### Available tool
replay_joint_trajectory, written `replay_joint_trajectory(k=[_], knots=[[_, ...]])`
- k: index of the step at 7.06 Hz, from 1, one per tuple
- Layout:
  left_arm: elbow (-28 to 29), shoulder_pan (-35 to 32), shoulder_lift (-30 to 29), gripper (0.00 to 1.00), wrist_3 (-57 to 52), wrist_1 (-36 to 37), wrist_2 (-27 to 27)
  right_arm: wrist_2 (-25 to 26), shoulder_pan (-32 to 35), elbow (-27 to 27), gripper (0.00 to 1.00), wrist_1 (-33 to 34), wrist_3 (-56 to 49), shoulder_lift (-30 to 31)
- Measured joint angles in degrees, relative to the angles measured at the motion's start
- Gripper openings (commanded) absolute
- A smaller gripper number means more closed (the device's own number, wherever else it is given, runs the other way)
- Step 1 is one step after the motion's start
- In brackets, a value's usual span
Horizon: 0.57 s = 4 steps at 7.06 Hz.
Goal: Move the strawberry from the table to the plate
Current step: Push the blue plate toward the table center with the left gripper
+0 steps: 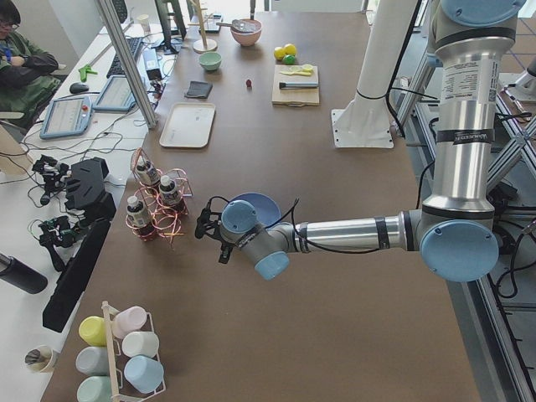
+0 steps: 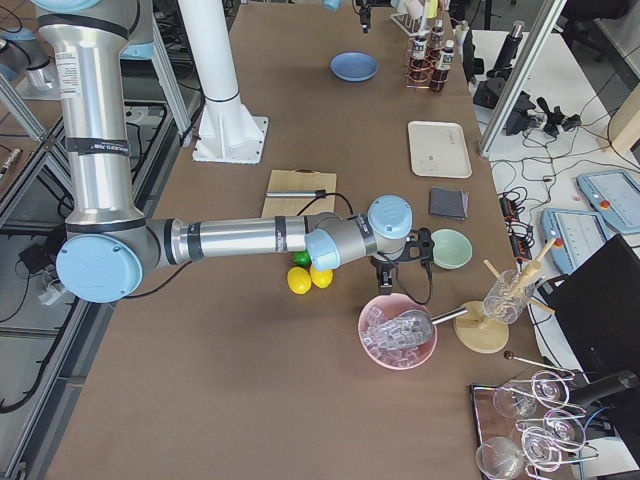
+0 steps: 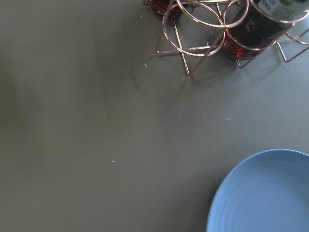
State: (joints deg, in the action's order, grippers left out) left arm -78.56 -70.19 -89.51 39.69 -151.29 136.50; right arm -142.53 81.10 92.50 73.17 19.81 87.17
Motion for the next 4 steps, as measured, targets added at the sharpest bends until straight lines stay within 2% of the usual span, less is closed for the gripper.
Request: replay_joint_trajectory(k=[2, 3, 4], knots=[[2.8, 6.3, 0.0, 0.98, 6.7, -8.0, -4.0, 0.0, -0.4, 0.1, 1.00, -0.2, 0.7, -0.1], [3.5, 8.5, 0.0, 0.93, 7.6, -9.4, -5.7, 0.1, -0.5, 0.1, 1.00, -0.2, 0.9, 0.0], [3.7, 9.5, 0.0, 0.77, 7.8, -10.2, -6.4, 0.1, -0.5, 0.1, 1.00, -0.3, 1.2, 0.1]])
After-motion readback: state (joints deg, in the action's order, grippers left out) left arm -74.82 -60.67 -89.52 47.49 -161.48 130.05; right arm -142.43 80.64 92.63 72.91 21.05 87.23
